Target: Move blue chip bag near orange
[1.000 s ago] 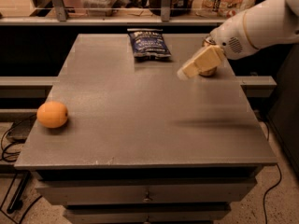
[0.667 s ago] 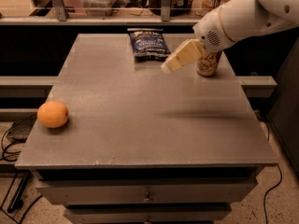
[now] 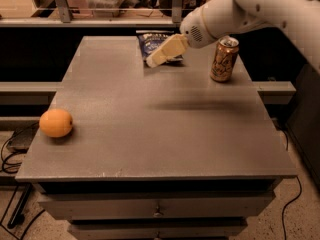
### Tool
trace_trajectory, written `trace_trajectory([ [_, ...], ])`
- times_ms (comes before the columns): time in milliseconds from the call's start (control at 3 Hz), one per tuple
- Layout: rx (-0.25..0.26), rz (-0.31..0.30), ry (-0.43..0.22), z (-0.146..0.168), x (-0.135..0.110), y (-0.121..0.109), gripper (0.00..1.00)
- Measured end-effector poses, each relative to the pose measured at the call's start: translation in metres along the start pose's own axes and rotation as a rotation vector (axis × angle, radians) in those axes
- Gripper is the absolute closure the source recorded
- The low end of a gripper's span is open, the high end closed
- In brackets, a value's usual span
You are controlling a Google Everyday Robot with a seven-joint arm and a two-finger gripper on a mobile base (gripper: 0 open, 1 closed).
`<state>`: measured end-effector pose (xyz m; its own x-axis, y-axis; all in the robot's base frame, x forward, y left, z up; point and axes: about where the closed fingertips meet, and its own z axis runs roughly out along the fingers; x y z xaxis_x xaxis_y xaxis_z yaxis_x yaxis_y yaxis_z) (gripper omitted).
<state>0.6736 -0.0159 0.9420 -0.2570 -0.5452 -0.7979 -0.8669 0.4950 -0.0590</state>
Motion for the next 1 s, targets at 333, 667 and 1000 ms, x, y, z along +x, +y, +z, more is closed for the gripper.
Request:
trace_trajectory([
  [333,-0.013,0.136,-0.065,0.036,0.001,-0.021,0.00],
  [667,0.024,0.248,-0.112,0.062,0.008,-0.048,0.00],
  [1000,0.063,0.296,-0.130,0.081,0.013,-0.069,0.00],
])
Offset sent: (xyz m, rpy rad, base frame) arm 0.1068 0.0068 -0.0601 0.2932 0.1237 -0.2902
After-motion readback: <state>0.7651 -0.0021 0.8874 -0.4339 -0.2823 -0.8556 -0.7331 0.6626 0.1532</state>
